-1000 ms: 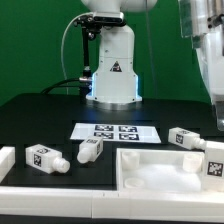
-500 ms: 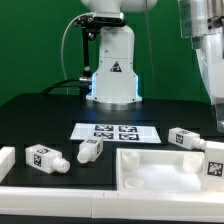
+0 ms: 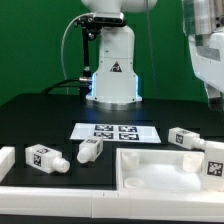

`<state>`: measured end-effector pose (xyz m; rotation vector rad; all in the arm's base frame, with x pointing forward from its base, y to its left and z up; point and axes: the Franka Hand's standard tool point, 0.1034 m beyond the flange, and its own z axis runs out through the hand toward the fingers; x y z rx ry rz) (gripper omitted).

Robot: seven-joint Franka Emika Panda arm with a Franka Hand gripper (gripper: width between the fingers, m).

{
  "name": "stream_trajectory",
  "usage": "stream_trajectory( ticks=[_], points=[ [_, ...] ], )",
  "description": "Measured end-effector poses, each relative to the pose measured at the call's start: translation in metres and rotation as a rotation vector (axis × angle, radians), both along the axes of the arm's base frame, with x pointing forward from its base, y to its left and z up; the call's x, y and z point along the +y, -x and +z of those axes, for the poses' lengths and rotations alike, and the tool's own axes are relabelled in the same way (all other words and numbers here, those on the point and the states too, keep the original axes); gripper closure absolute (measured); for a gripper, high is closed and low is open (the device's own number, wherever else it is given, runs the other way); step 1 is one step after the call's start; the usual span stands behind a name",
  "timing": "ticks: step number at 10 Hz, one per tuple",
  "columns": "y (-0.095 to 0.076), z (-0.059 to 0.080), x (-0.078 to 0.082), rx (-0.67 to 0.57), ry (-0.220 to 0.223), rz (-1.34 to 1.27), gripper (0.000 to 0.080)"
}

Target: Assemble square table

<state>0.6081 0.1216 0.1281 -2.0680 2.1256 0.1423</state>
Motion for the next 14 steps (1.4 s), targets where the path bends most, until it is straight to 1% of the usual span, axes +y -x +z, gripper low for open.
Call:
stream_trajectory(
  ticks=[3,4,5,6,7,9,11,12,13,14],
  points=[
    [0.001,-0.001,0.000,0.009,-0.003,-0.030,0.0150],
    [0.011,-0.003,-0.002,0.039,-0.006,-0.093,0.0150],
    [0.027,-0.009,-0.006,0.080,-0.008,-0.184,0.0150],
    [0.040,-0.014,-0.005,0.125,-0.008,-0.316,0.0150],
    [0.042,-0.017,-0.002,0.139,-0.007,-0.359,0.0150],
    [0.041,-0.016,-0.002,0.149,-0.013,-0.424,0.0150],
    [0.042,-0.018,-0.001,0.147,-0.019,-0.422,0.0150],
    [0.056,-0.023,-0.002,0.143,-0.033,-0.477,0.0150],
    [0.076,-0.031,-0.006,0.124,-0.036,-0.513,0.0150],
    [0.089,-0.037,-0.013,0.080,-0.038,-0.548,0.0150]
  ],
)
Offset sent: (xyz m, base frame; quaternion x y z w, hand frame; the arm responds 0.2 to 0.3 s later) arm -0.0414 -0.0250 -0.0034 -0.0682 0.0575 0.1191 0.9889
